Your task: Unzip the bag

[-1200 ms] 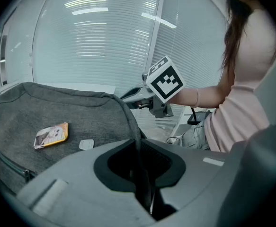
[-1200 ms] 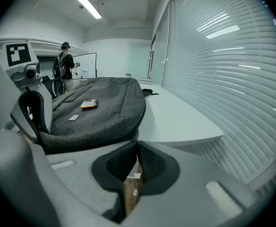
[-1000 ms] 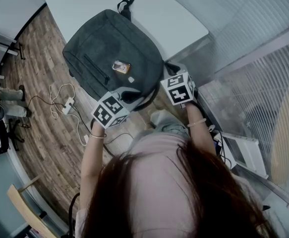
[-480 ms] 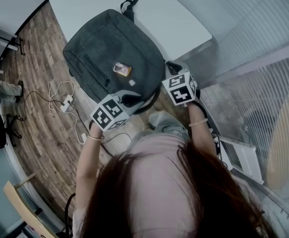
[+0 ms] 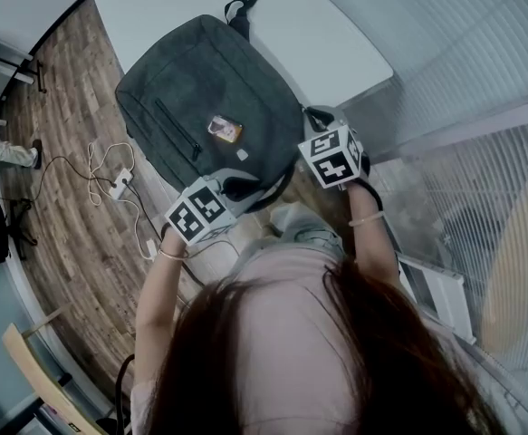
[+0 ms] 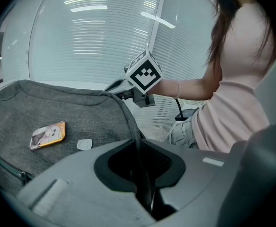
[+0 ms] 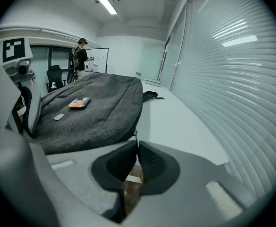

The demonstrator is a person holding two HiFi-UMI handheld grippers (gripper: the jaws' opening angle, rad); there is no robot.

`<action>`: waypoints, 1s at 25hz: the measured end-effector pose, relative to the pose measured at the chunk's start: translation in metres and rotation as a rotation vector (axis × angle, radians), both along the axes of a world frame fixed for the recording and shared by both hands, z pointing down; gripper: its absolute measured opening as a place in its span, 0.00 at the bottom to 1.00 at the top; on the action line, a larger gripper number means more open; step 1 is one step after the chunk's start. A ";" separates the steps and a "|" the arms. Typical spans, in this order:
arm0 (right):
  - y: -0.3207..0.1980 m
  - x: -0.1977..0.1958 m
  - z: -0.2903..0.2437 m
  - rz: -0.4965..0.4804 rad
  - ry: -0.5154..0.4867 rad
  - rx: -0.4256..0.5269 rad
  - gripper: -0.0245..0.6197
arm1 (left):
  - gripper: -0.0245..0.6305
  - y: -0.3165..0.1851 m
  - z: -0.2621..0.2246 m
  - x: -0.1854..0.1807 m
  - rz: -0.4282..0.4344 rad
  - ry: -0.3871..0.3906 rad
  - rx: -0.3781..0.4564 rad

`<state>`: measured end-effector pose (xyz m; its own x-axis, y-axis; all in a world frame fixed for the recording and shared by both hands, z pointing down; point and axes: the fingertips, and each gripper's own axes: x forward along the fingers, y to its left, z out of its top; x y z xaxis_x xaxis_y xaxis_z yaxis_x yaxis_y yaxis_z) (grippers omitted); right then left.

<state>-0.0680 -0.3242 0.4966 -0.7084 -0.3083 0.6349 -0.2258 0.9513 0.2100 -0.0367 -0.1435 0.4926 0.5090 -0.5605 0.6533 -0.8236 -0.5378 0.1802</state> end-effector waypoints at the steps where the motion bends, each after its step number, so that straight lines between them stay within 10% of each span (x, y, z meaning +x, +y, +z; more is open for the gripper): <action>1: -0.001 -0.001 0.000 -0.006 0.002 0.002 0.06 | 0.11 0.000 0.000 0.000 0.001 0.000 -0.001; 25: -0.022 -0.036 -0.004 -0.171 0.029 0.051 0.06 | 0.10 -0.001 0.002 0.000 0.017 -0.001 -0.028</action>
<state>-0.1039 -0.3462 0.4921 -0.7347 -0.2172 0.6427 -0.0551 0.9633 0.2626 -0.0366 -0.1449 0.4946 0.5177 -0.5334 0.6689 -0.8146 -0.5464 0.1947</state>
